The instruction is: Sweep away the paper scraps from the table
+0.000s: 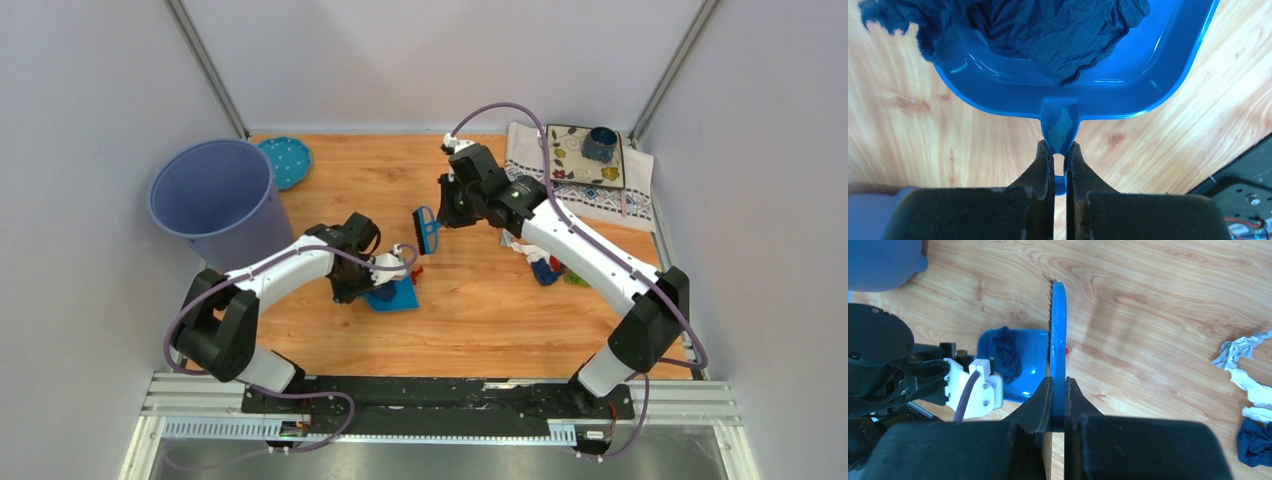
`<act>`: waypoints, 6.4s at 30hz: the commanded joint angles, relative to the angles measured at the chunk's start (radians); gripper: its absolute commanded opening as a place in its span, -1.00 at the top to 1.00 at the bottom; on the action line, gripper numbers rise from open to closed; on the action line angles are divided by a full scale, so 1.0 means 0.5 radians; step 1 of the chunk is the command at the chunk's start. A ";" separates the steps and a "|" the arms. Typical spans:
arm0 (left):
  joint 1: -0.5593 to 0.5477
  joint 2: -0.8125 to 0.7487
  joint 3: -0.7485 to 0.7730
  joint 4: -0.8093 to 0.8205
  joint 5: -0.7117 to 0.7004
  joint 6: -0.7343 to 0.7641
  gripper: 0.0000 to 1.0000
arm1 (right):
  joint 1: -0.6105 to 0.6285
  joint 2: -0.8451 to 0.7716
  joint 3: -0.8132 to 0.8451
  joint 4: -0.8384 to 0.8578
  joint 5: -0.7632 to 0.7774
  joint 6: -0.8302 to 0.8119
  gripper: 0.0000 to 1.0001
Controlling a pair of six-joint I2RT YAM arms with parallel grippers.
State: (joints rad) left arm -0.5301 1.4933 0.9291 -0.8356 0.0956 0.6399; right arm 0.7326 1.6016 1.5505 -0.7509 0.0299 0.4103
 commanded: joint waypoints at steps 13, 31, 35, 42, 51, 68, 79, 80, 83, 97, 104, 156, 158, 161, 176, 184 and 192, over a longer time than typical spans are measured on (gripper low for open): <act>0.011 0.038 -0.036 -0.234 -0.185 0.052 1.00 | 0.007 0.187 -0.015 -0.011 0.204 -0.063 1.00; 0.008 0.452 0.292 -0.209 -0.056 -0.062 1.00 | 0.161 0.307 -0.125 0.207 -0.029 -0.091 1.00; 0.011 0.492 0.326 -0.191 -0.035 -0.062 1.00 | 0.210 0.187 -0.140 0.317 -0.173 -0.029 1.00; 0.035 0.413 0.329 -0.078 0.137 -0.105 1.00 | 0.280 0.092 -0.104 0.232 -0.079 -0.014 1.00; 0.112 0.085 0.112 0.205 0.287 -0.160 1.00 | 0.283 -0.368 -0.067 -0.084 0.546 -0.103 1.00; 0.137 -0.422 0.697 -0.145 0.088 -0.497 1.00 | 0.253 -1.347 -0.339 -0.348 1.005 -0.106 1.00; 0.403 -0.351 1.504 -0.599 -0.034 -0.663 1.00 | 0.256 -1.488 -0.631 -0.351 0.891 -0.072 1.00; 0.440 -0.345 1.544 -0.614 -0.041 -0.660 1.00 | 0.256 -1.497 -0.650 -0.351 0.876 -0.066 1.00; 0.654 -0.296 1.786 -0.730 -0.007 -0.651 1.00 | 0.253 -1.522 -0.711 -0.342 0.839 -0.060 1.00; 1.425 -0.299 1.983 -0.746 -0.389 -0.185 1.00 | 0.256 -1.599 -0.828 -0.296 0.765 -0.112 1.00; 1.517 -0.575 1.295 -0.086 -1.160 0.489 1.00 | 0.256 -1.608 -0.886 -0.259 0.750 -0.146 1.00; 1.163 -0.729 1.339 -0.510 0.321 -0.187 1.00 | -0.573 -0.164 -0.172 -0.210 0.805 -0.977 1.00; 1.012 -0.732 1.183 -0.507 0.230 -0.221 1.00 | -0.560 -0.025 -0.092 -0.338 0.888 -0.919 1.00; 0.775 -0.732 0.925 -0.504 0.144 -0.212 1.00 | -0.487 0.125 -0.064 -0.376 0.879 -0.897 1.00; 0.674 -0.526 -0.118 -0.400 0.085 0.137 1.00 | 0.038 -0.230 -0.594 -0.097 0.121 -0.885 1.00; 0.640 -0.400 -0.183 -0.384 0.152 0.187 1.00 | 0.228 -0.610 -0.491 -0.271 0.255 -0.833 1.00; 0.293 -0.278 -0.238 -0.369 -0.044 0.199 1.00 | 0.158 -0.785 -0.327 -0.514 0.814 -0.330 1.00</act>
State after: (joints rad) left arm -0.3130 1.3270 0.8200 -1.0409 0.1238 0.7128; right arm 0.8360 1.2739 1.3678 -0.9306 0.2787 0.0944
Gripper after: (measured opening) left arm 0.044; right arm 0.068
